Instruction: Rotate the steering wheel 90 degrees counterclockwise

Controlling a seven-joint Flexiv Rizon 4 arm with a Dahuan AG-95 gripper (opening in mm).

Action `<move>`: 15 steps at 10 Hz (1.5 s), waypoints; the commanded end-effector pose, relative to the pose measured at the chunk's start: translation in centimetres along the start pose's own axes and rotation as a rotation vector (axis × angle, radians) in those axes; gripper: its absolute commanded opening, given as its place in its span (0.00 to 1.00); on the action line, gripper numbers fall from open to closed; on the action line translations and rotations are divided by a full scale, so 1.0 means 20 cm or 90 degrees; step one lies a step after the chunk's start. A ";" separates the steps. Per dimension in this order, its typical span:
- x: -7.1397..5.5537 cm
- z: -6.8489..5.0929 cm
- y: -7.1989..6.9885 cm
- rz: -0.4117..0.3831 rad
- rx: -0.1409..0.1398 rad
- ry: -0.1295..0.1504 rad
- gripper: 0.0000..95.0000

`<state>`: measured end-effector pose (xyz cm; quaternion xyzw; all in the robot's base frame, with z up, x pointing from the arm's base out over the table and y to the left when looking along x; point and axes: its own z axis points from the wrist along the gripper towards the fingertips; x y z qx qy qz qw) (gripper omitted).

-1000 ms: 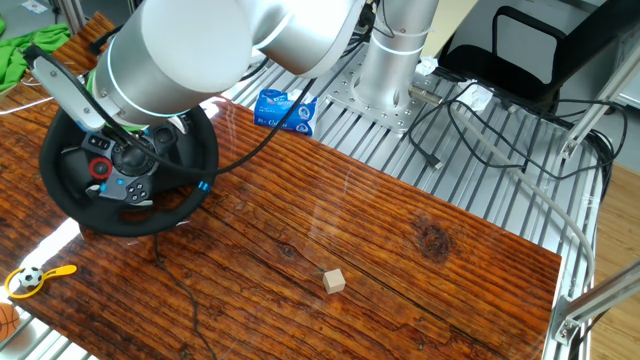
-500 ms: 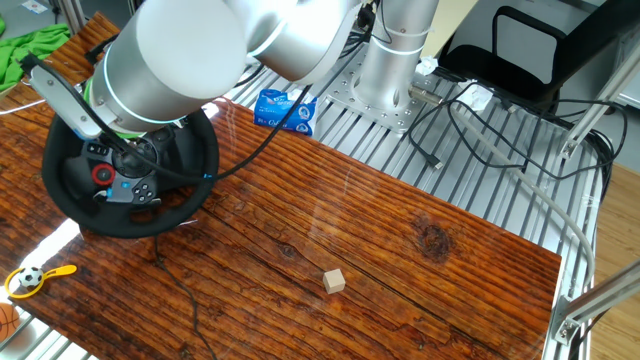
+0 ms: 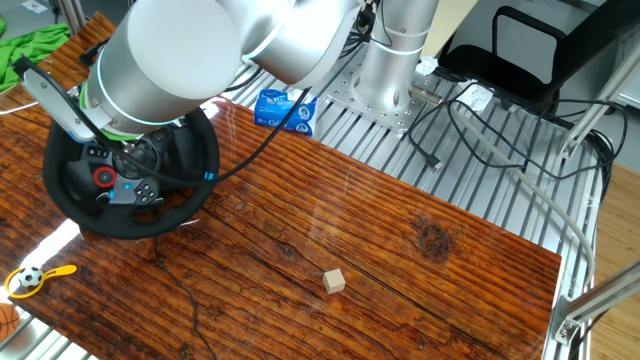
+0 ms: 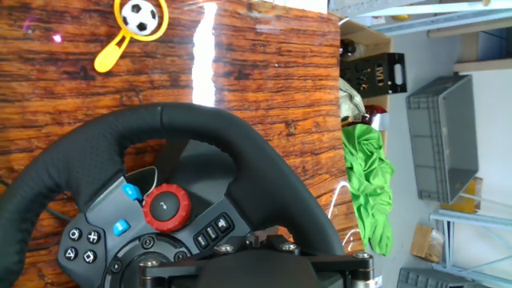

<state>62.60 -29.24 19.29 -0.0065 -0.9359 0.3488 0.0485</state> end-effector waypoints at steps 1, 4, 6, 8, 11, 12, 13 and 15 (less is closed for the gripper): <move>0.00 0.00 0.00 -0.012 -0.005 0.000 0.00; 0.00 -0.01 0.02 -0.019 0.003 0.002 0.00; 0.00 -0.01 0.03 -0.022 0.009 0.002 0.00; 0.00 -0.01 0.03 -0.020 0.008 0.001 0.00; 0.00 -0.01 0.03 -0.019 -0.012 0.003 0.00; 0.00 -0.02 0.01 -0.022 -0.049 0.014 0.00; 0.00 -0.04 -0.01 -0.034 -0.058 0.019 0.00; 0.01 -0.08 -0.06 -0.061 -0.073 0.024 0.00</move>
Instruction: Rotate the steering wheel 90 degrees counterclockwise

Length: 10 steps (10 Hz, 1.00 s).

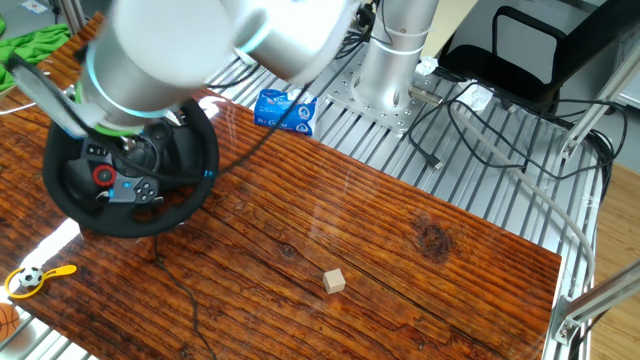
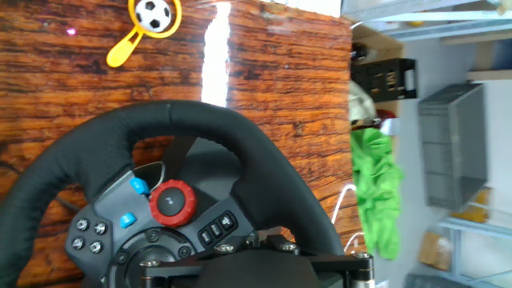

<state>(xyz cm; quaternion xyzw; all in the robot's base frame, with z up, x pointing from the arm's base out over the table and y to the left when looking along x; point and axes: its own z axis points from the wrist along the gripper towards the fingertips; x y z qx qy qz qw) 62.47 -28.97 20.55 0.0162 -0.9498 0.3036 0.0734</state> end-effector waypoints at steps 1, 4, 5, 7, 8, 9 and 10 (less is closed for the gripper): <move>0.01 -0.04 -0.04 -0.031 -0.020 0.007 0.00; 0.03 -0.08 -0.08 -0.050 -0.051 0.018 0.00; 0.05 -0.10 -0.10 -0.058 -0.068 0.028 0.00; 0.11 -0.13 -0.10 -0.066 -0.126 0.043 0.00; 0.14 -0.14 -0.08 -0.062 -0.166 0.051 0.00; 0.19 -0.15 -0.08 -0.058 -0.196 0.054 0.00; 0.23 -0.17 -0.07 -0.054 -0.216 0.054 0.00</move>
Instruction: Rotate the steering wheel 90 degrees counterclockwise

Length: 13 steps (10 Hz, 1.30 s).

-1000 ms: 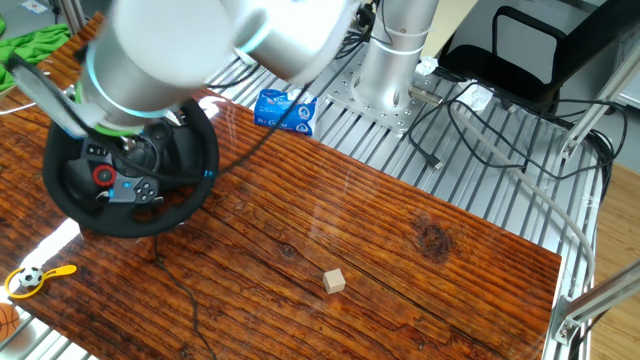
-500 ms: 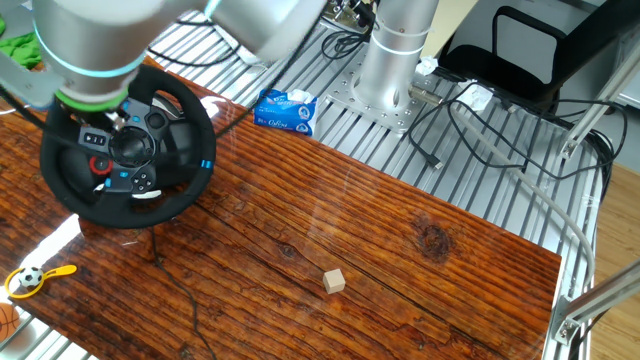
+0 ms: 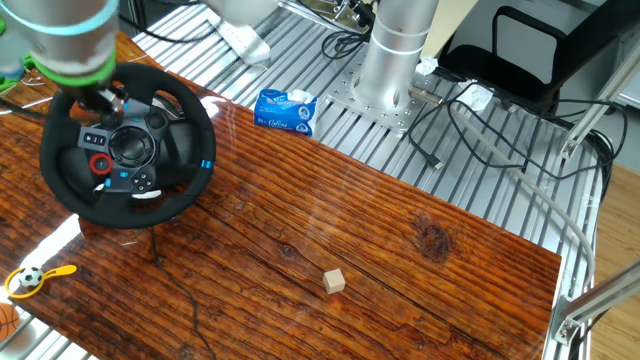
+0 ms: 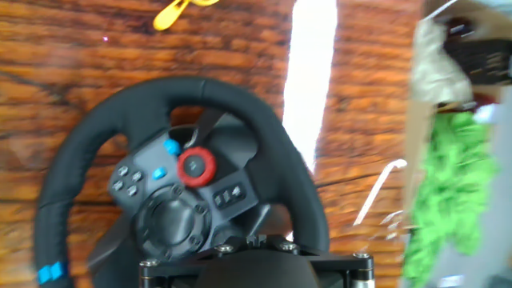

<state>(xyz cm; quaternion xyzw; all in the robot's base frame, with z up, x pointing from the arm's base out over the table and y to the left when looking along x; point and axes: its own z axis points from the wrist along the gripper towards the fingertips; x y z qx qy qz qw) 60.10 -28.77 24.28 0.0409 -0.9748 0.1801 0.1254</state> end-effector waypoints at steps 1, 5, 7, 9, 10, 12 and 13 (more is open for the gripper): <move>0.14 -0.03 0.05 0.029 -0.108 0.005 0.00; 0.30 -0.12 0.19 0.082 -0.176 -0.002 0.00; 0.36 -0.16 0.27 0.107 -0.202 -0.011 0.00; 0.42 -0.20 0.34 0.124 -0.216 -0.037 0.00; 0.46 -0.20 0.39 0.141 -0.238 -0.049 0.00; 0.52 -0.21 0.48 0.172 -0.260 -0.070 0.00; 0.55 -0.21 0.53 0.188 -0.270 -0.083 0.00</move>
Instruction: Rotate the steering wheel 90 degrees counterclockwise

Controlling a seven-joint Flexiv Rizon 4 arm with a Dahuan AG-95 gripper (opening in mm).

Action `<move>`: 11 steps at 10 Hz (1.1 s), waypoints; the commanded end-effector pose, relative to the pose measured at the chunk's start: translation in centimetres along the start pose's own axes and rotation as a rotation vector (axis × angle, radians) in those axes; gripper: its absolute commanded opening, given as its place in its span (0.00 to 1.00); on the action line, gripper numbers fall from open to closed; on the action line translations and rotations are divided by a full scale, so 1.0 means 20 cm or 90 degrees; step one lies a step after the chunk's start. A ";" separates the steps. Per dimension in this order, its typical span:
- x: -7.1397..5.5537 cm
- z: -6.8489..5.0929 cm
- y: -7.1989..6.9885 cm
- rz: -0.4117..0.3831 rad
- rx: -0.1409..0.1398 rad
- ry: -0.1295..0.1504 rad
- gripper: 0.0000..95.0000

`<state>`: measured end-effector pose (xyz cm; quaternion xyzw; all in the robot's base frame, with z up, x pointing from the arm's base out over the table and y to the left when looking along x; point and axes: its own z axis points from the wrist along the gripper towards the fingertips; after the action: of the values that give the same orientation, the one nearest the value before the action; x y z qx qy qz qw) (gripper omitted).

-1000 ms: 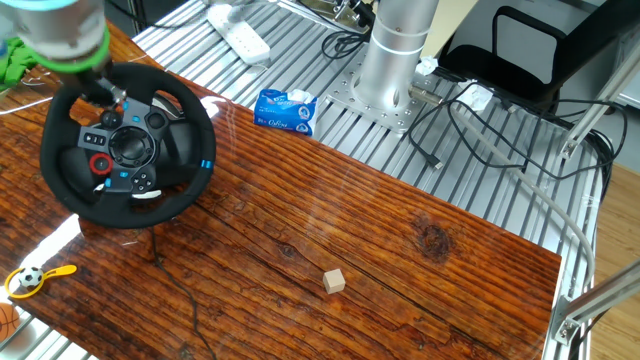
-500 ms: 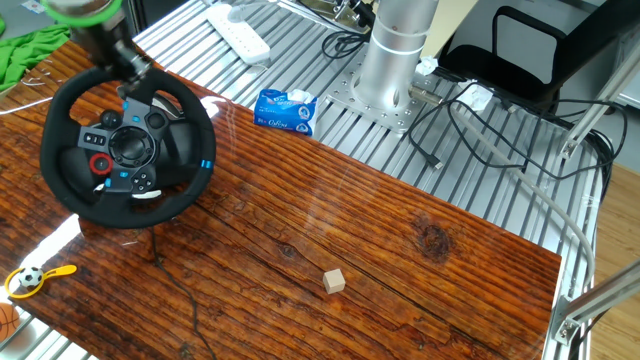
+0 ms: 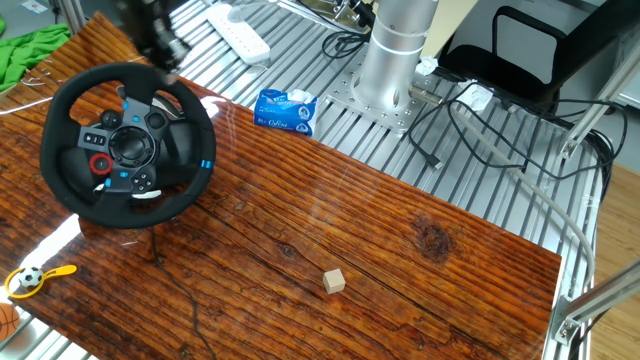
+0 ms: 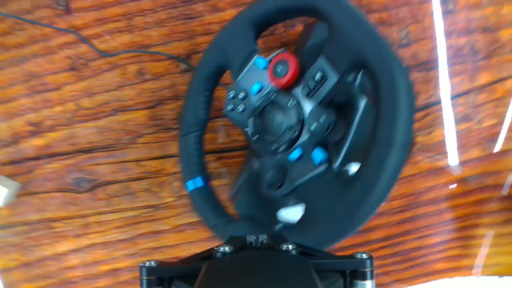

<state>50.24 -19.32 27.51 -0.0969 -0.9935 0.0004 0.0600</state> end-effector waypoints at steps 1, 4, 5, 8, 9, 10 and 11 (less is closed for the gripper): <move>0.09 0.03 0.10 0.036 -0.030 -0.026 0.00; 0.12 0.10 0.19 0.060 -0.054 -0.048 0.00; 0.12 0.13 0.20 0.057 -0.060 -0.052 0.00; 0.13 0.19 0.21 0.021 -0.066 -0.071 0.00; 0.13 0.19 0.21 0.006 -0.064 -0.071 0.00; 0.13 0.20 0.21 -0.013 -0.058 -0.070 0.00; 0.13 0.21 0.21 -0.020 -0.058 -0.069 0.00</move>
<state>48.03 -14.56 23.61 -0.0885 -0.9952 -0.0411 0.0004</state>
